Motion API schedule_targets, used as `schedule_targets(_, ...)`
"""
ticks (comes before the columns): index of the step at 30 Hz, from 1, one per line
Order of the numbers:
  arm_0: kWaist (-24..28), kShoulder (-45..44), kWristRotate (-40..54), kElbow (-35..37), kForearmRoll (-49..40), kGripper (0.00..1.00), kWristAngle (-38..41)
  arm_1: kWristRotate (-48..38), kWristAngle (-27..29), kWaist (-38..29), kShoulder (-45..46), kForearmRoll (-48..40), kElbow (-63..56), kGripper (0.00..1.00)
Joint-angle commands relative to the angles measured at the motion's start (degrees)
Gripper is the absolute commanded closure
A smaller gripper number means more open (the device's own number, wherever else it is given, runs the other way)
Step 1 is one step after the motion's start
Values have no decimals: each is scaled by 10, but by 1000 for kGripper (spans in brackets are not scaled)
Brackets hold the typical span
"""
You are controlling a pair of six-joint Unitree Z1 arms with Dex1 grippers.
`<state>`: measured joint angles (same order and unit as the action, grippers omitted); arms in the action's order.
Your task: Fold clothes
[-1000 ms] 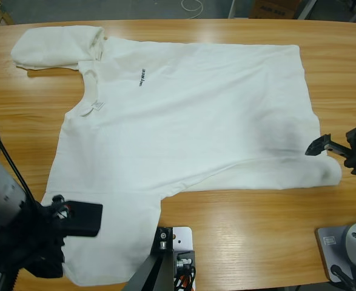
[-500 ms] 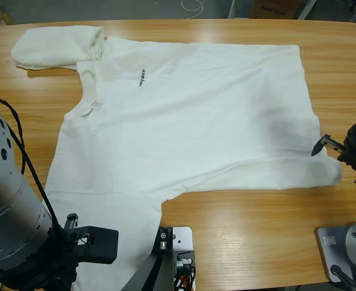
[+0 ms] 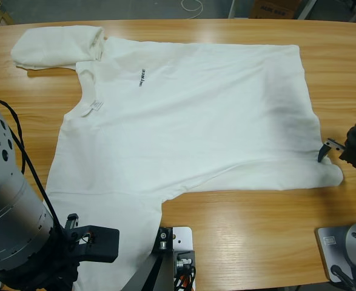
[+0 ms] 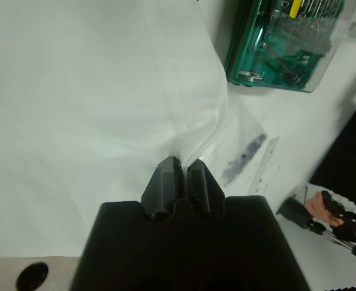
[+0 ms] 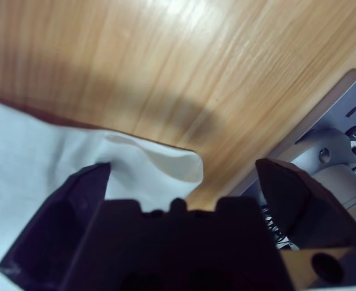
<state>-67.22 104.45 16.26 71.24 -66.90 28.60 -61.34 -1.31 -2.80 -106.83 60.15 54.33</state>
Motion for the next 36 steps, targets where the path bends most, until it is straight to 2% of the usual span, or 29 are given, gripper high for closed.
schedule_targets(1,-4,9,-5,-19,9,1000,2,-8,18,-33,5,54,14,0)
schedule_targets(4,-3,8,-7,-19,9,1000,1,-8,-5,-74,52,104,20,0)
schedule_targets(7,-2,7,-7,-20,9,1000,1,-29,-39,-137,56,150,41,0)
schedule_targets(11,-2,3,-8,-20,9,1000,-2,-67,-54,-189,59,158,46,0)
schedule_targets(17,-1,3,-11,-20,10,1000,-8,-64,-15,-191,12,134,127,0)
schedule_targets(22,-1,3,-14,-21,11,1000,-8,-80,-19,-204,-59,134,197,0)
schedule_targets(28,0,4,-15,-21,12,1000,-8,-93,-28,-220,-122,133,200,0)
schedule_targets(36,3,6,-15,-21,12,1000,-8,-95,-41,-224,-141,110,187,0)
